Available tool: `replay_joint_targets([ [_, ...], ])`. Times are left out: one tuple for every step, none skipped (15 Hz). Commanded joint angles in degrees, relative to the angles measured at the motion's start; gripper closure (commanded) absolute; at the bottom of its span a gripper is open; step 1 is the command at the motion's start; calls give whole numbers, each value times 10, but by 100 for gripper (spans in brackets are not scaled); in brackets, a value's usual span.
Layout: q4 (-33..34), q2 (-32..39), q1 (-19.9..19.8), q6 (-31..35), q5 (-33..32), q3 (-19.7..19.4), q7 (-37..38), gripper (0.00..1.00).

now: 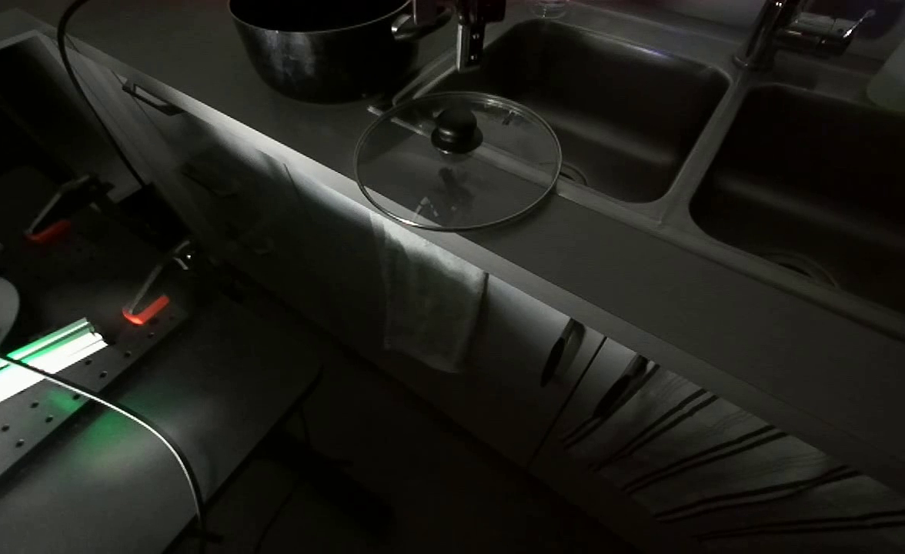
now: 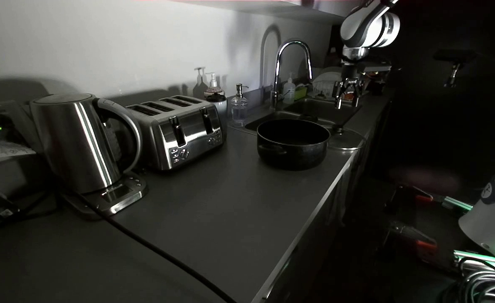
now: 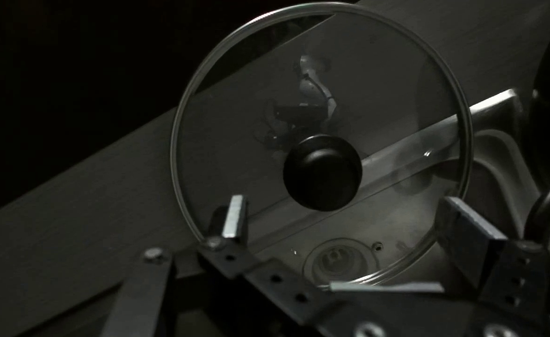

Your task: Put the glass lid on the black pot.

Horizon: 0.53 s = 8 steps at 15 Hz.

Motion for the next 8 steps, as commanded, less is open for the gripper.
replay_joint_targets([
  [29, 42, -7, 18, 12, 1, 15, 0],
  [31, 49, -8, 24, 10, 2, 18, 0],
  [33, 57, -9, 30, 7, 2, 21, 0],
  [35, 64, -8, 36, 4, 2, 25, 0],
  [36, 70, -8, 41, 2, 3, 28, 0],
  [38, 76, -8, 46, 1, 3, 30, 0],
  [38, 81, -7, 50, -2, 3, 33, 0],
  [38, 85, -6, 53, -4, 4, 34, 0],
])
